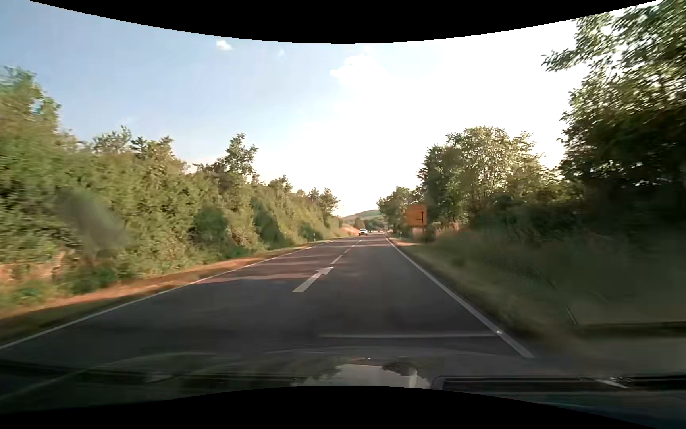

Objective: Follow the waypoints while adhering to traffic rules and regulations

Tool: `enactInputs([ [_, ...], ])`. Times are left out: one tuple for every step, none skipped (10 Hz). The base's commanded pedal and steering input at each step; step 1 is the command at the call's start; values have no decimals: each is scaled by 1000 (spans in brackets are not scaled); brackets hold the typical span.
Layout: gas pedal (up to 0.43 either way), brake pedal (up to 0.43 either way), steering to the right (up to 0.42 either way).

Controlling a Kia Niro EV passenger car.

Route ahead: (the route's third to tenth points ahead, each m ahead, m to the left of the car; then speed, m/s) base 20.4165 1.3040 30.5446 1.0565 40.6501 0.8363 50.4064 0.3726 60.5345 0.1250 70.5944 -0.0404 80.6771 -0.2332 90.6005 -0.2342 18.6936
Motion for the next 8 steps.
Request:
enactInputs([
  [0, 152, 8],
  [0, 152, 7],
  [0, 152, 6],
  [0, 152, 5],
  [0, 152, 5],
  [0, 152, 3],
  [0, 152, 3],
  [0, 152, 3],
])
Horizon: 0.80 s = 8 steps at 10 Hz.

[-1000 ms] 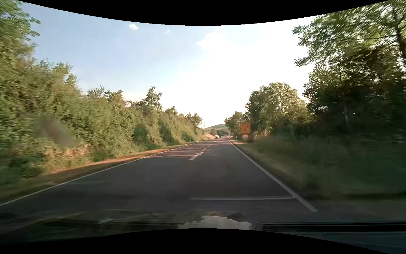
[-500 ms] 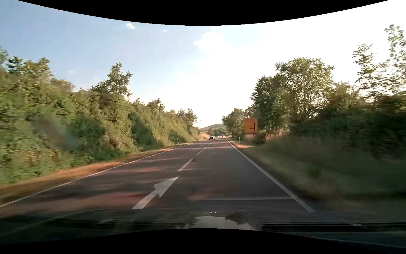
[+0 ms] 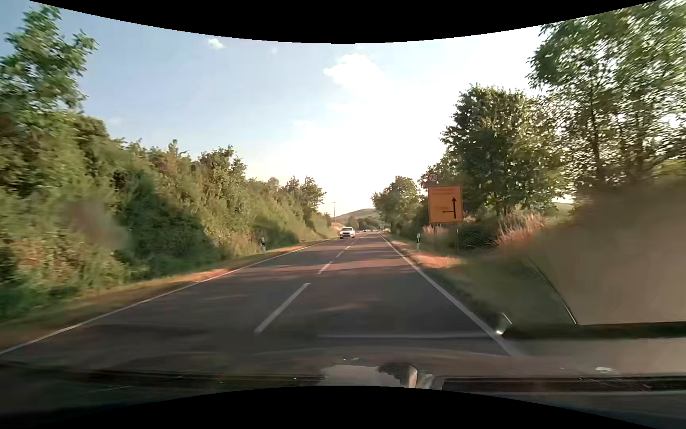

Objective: Follow the waypoints while adhering to traffic rules and regulations

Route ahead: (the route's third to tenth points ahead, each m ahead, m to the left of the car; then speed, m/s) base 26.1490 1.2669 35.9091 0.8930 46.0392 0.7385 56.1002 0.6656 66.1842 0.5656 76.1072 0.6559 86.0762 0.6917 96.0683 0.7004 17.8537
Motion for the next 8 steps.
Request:
enactInputs([
  [0, 152, 2],
  [0, 152, 1],
  [0, 152, 0],
  [0, 152, 1],
  [0, 152, 0],
  [0, 146, 1],
  [0, 146, 0],
  [0, 140, 0],
])
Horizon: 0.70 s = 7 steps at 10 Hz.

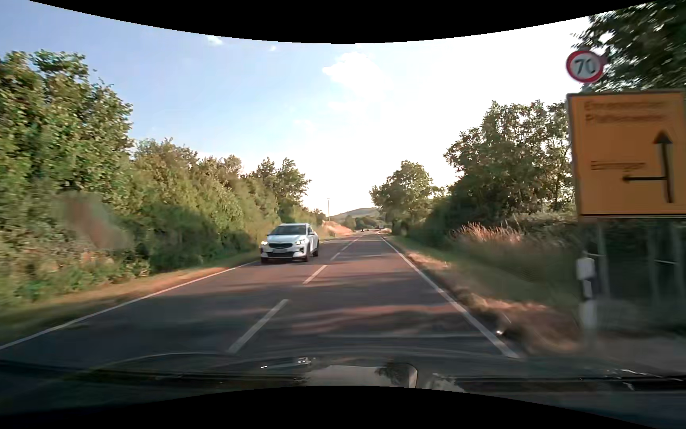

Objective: Follow the waypoints while adhering to traffic rules and regulations

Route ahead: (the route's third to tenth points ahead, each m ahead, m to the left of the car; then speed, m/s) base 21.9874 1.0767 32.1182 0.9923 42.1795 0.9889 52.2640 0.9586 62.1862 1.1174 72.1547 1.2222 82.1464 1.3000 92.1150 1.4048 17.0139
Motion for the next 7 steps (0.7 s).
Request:
enactInputs([
  [0, 91, 0],
  [0, 6, 0],
  [0, 0, 0],
  [0, 0, 0],
  [0, 0, 0],
  [0, 0, 0],
  [0, 0, 0],
])
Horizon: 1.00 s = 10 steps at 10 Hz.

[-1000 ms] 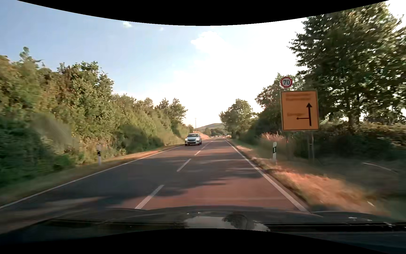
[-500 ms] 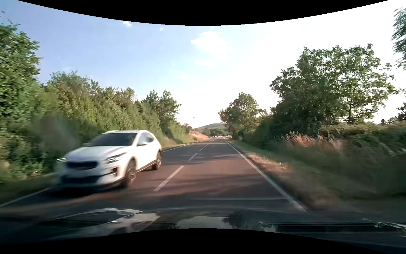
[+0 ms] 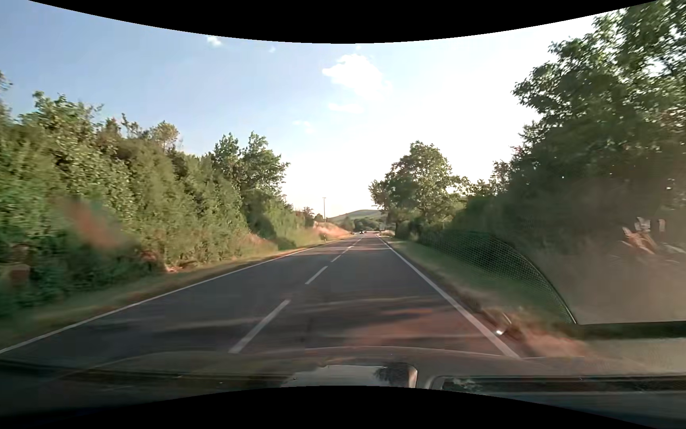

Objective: Follow the waypoints while adhering to traffic rules and regulations

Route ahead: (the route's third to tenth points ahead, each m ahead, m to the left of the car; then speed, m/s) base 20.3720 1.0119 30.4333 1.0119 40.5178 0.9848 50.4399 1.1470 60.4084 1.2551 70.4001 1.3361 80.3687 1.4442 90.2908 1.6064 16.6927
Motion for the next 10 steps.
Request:
enactInputs([
  [0, 0, 0],
  [0, 0, 0],
  [0, 0, 0],
  [0, 0, 0],
  [0, 0, 0],
  [0, 0, 0],
  [0, 0, 0],
  [0, 0, 0],
  [0, 0, 0],
  [0, 0, 0],
])
